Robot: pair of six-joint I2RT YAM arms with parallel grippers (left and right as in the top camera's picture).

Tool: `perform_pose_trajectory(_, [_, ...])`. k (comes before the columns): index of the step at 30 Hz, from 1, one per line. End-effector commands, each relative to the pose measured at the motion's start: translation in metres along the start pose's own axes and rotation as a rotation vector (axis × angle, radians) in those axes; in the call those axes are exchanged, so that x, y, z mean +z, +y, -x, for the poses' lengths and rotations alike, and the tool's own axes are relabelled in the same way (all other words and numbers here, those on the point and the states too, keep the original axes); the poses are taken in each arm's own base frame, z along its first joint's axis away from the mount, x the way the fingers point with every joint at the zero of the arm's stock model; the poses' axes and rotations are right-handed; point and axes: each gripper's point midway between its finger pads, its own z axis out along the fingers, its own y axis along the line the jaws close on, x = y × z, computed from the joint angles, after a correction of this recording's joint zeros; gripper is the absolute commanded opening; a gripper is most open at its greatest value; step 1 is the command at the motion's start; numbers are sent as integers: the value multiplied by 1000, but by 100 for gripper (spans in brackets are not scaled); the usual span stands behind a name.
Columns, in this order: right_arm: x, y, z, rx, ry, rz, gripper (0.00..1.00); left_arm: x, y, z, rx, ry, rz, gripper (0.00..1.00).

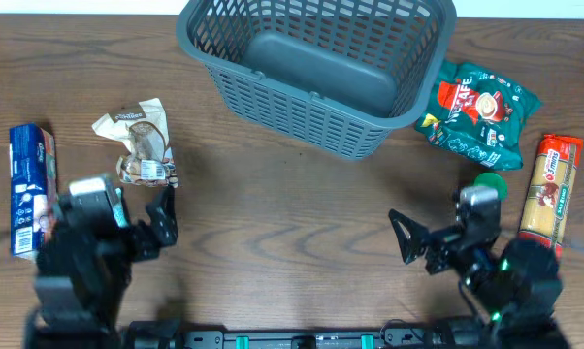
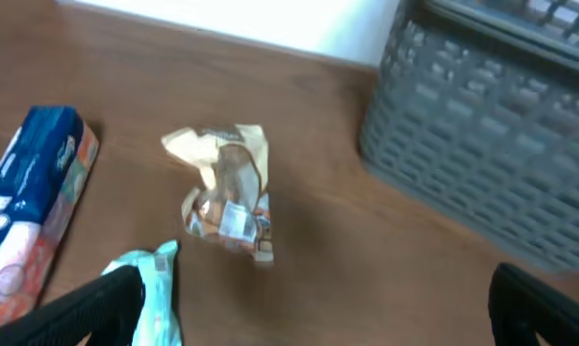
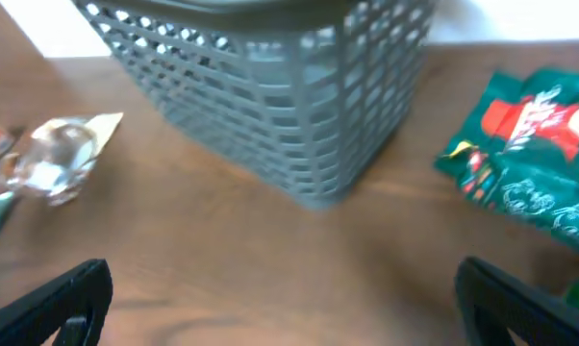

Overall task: Pack container
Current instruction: 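Raise both grippers from rest toward the grey basket, then grasp the grey basket rims with left and right grippers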

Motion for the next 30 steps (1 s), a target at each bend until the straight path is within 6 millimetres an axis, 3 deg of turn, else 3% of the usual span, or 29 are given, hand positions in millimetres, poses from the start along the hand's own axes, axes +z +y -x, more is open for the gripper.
perform_pose_trajectory(1, [-3, 20, 31, 6, 97, 81, 99, -2, -16, 34, 18, 96, -35, 98])
perform_pose_trajectory(6, [-8, 41, 70, -13, 293, 164, 99, -4, -31, 79, 67, 213, -50, 99])
perform_pose_trajectory(11, [-21, 85, 118, 28, 315, 384, 99, -6, -75, 108, 156, 312, -266, 99])
perform_pose_trajectory(13, [-21, 92, 136, -1, 274, 422, 87, -7, -88, 118, 146, 318, -329, 98])
perform_pose_trajectory(14, [-21, 92, 145, -12, 255, 421, 74, -7, -92, 123, 144, 311, -350, 99])
perform_pose_trajectory(15, [-19, 91, 152, -4, 243, 406, 68, -7, -93, 127, 146, 303, -352, 99])
perform_pose_trajectory(17, [-13, 80, 162, 29, 239, 334, 43, -6, -94, 133, 150, 279, -354, 99])
perform_pose_trajectory(20, [-3, 70, 173, 41, 237, 274, 17, -4, -96, 142, 159, 240, -359, 100])
perform_pose_trajectory(22, [5, 69, 179, 46, 242, 272, 1, -3, -96, 147, 163, 221, -356, 95])
perform_pose_trajectory(24, [14, 66, 183, 61, 255, 267, 1, 2, -90, 148, 167, 216, -314, 87])
perform_pose_trajectory(30, [45, 53, 184, 73, 300, 233, 1, 23, -75, 146, 225, 238, -200, 83])
